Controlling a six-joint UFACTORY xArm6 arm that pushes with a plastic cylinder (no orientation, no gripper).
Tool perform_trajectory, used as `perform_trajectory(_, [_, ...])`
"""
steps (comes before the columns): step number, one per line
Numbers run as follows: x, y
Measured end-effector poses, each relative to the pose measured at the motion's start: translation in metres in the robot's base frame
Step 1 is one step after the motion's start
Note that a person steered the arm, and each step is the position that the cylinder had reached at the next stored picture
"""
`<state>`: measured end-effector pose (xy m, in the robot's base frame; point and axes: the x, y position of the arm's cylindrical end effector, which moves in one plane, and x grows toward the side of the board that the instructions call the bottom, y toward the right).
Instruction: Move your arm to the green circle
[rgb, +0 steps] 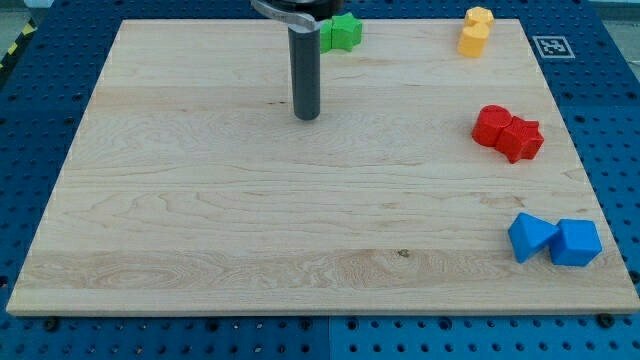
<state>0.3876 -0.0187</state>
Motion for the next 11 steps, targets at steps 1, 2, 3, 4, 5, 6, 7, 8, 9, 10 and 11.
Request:
perform_trajectory(1, [0.013,0.006])
perform_trajectory(2, [0.017,0.014])
perform_trajectory(3, [0.017,0.014])
perform_trajectory(4, [-0.003,0.054])
perform_trajectory(5, [-0.028,0.106])
perform_trajectory(6, [-0.032,0.114])
perform_trajectory(7, [-0.032,0.114])
perform_trajectory(8, [-0.038,0.124])
perform_trajectory(9, [-0.043,0.121])
perform_trajectory(10, [-0.043,0.068])
perform_trajectory(11, [-0.048,0.031])
